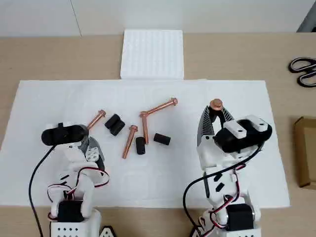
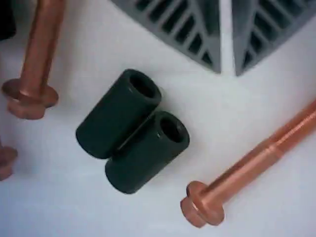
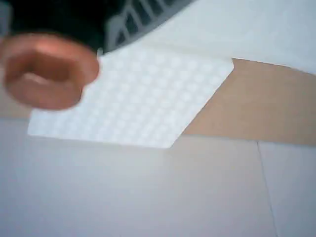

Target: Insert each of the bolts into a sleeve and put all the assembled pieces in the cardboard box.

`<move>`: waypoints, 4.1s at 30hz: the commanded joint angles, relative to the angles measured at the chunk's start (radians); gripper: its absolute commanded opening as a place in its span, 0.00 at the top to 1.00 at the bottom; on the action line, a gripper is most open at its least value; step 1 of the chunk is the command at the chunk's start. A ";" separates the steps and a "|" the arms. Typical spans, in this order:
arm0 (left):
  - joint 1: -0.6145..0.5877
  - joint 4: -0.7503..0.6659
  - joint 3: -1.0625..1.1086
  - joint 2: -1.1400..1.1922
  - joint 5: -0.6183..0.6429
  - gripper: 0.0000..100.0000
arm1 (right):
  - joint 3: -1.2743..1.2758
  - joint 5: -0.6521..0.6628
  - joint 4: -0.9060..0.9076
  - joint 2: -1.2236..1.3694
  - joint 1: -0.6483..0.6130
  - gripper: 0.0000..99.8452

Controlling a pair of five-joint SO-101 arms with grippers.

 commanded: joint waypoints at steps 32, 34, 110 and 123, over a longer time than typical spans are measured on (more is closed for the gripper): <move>-0.006 0.006 -0.007 -0.012 0.003 0.99 | 0.169 0.170 -0.275 -0.018 0.005 0.99; -0.006 0.006 -0.007 -0.012 0.003 0.99 | 0.170 0.169 -0.335 -0.018 0.002 0.99; -0.006 0.006 -0.007 -0.012 0.003 0.99 | 0.152 0.169 -0.495 -0.018 -0.101 0.99; -0.006 0.006 -0.007 -0.012 0.003 0.99 | 0.229 0.167 -0.423 -0.018 -0.189 0.99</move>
